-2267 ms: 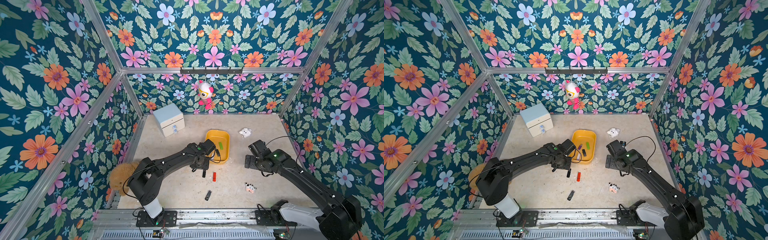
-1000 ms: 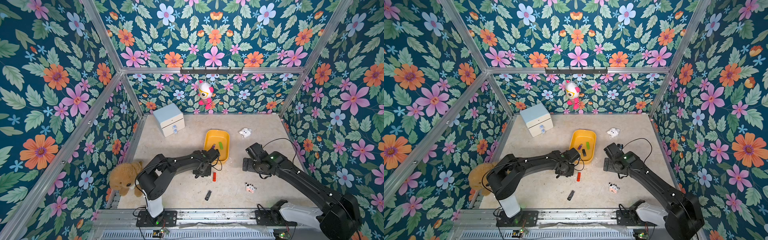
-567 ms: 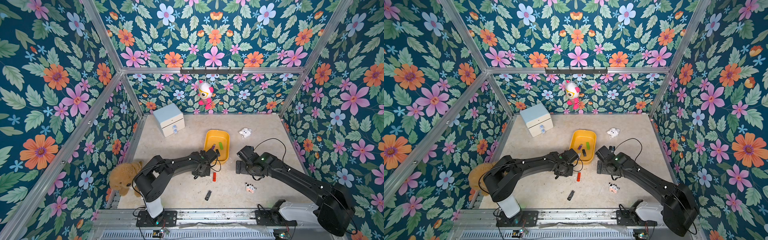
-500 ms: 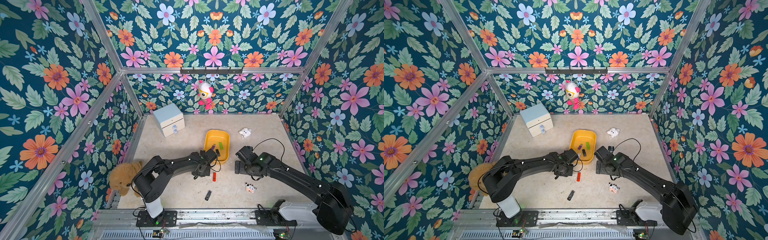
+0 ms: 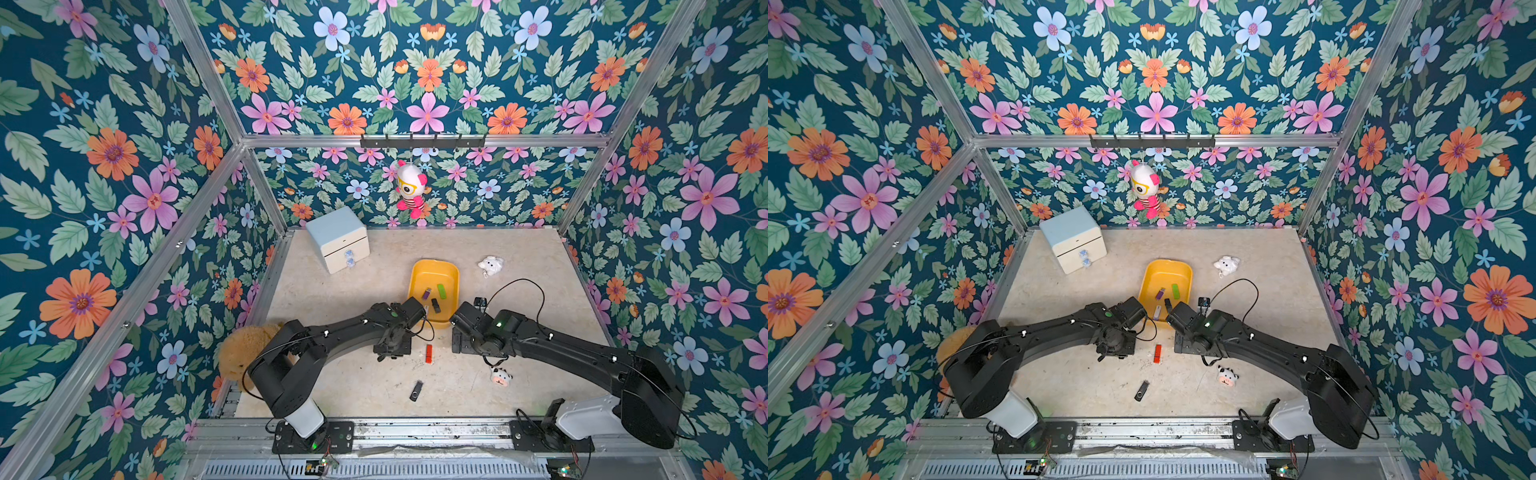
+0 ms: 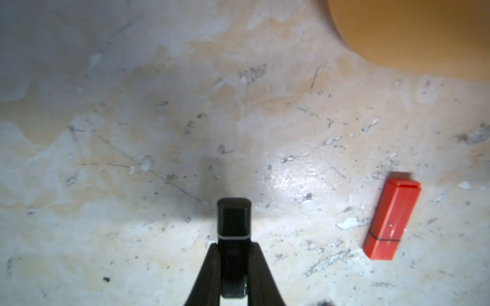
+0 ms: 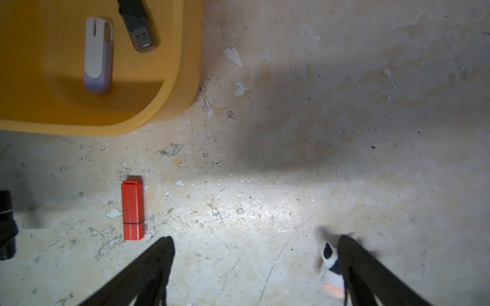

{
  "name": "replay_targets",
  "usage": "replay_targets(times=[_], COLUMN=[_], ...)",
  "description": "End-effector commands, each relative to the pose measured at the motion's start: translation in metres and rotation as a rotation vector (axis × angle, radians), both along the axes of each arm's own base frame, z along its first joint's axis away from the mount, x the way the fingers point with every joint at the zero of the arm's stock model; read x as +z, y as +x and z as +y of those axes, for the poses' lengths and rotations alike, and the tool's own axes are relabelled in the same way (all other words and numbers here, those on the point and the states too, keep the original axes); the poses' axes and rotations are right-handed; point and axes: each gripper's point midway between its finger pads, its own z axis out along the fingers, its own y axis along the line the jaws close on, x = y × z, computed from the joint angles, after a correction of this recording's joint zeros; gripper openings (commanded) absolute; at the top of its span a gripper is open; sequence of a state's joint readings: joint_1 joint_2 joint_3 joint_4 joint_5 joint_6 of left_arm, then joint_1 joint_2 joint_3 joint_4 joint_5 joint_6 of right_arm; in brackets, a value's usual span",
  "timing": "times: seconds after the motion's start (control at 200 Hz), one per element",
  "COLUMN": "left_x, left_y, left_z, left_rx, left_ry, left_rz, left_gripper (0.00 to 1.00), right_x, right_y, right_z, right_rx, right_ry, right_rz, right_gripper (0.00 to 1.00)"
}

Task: Put the usb flash drive into the storage box
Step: Pick up the USB flash from the center of the board.

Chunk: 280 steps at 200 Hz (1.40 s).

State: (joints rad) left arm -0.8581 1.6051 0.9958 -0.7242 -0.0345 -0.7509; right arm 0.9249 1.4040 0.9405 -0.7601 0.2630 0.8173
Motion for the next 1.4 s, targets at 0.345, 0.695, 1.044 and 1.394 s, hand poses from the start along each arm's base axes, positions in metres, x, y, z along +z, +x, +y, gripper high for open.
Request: replay_targets(times=[0.345, 0.695, 1.044, 1.394], left_x=[0.049, 0.063, 0.059, 0.057], left_y=[0.009, 0.016, 0.012, 0.010], left_z=[0.087, 0.129, 0.130, 0.131], left_rx=[0.109, 0.185, 0.174, 0.164], left_ry=[0.072, 0.054, 0.051, 0.046], left_rz=[-0.033, -0.054, -0.038, -0.033], left_gripper=[0.00, 0.00, 0.00, 0.00], right_x=[-0.008, -0.027, -0.050, -0.060], right_y=[-0.002, -0.006, -0.012, -0.016], right_z=[0.061, 0.114, 0.121, 0.124], right_rx=[0.051, 0.083, 0.040, 0.033], right_ry=[0.022, 0.038, 0.028, 0.020], right_rz=[0.001, 0.062, 0.130, 0.165], right_gripper=[0.98, 0.93, 0.82, 0.70])
